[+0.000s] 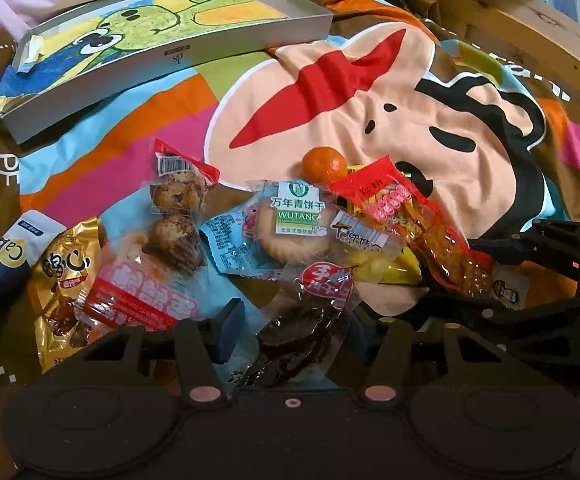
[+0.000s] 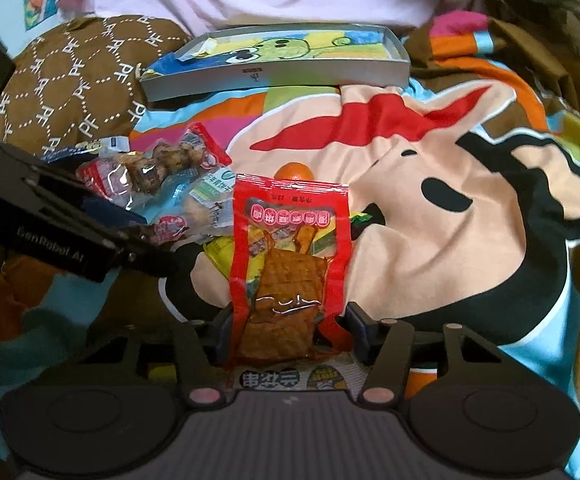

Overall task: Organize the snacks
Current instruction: 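Lower the left tool onto the dark meat pack while the right tool grasps the red spicy strip pack, then lift the dark meat pack and red strip pack and carry them toward the grey tray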

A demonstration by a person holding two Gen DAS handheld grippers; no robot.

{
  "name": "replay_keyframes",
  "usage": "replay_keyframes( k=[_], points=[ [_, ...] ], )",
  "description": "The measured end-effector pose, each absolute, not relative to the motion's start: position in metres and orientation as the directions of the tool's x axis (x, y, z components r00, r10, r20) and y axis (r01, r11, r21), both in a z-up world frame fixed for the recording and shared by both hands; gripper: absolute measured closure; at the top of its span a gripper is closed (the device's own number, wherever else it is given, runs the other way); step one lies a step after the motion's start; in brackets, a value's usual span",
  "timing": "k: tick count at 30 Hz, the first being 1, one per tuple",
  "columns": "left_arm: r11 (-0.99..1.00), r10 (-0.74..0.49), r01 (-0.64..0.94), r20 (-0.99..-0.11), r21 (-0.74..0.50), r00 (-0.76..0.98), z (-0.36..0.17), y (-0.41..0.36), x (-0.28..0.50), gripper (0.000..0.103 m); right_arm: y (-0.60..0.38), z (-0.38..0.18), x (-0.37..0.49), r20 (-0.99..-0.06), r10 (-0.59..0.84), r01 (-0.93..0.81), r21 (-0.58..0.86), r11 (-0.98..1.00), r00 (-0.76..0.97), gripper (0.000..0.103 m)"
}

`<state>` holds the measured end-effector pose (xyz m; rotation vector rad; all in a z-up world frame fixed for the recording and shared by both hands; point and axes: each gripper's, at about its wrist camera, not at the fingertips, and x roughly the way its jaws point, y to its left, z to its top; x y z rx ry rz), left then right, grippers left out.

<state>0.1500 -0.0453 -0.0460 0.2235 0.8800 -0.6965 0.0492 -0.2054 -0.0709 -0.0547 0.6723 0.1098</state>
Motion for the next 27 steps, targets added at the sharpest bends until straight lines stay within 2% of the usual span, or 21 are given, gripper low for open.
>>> replay_keyframes(
  k=[13,19,24,26,27],
  points=[
    [0.782,-0.477,0.613,-0.744,-0.115,0.468,-0.031,-0.034,0.150,0.049,-0.191,-0.065,0.039,-0.560,0.015,-0.154,-0.202,0.967,0.828,0.045],
    [0.785,-0.463,0.610,-0.754,-0.105,0.466,-0.039,-0.035,0.151,0.050,-0.194,-0.067,0.042,-0.580,0.022,-0.150,-0.174,0.973,0.815,0.045],
    [0.790,-0.522,0.589,-0.693,-0.172,0.497,-0.029,-0.027,0.151,0.053,-0.186,-0.066,0.038,-0.539,-0.009,-0.175,-0.289,0.941,0.842,0.046],
    [0.783,-0.559,0.585,-0.652,-0.210,0.513,-0.025,-0.024,0.148,0.059,-0.182,-0.066,0.037,-0.518,-0.033,-0.178,-0.352,0.919,0.855,0.046],
    [0.782,-0.567,0.582,-0.640,-0.221,0.518,-0.024,-0.025,0.147,0.059,-0.181,-0.066,0.037,-0.511,-0.042,-0.179,-0.376,0.909,0.859,0.046]
  ],
)
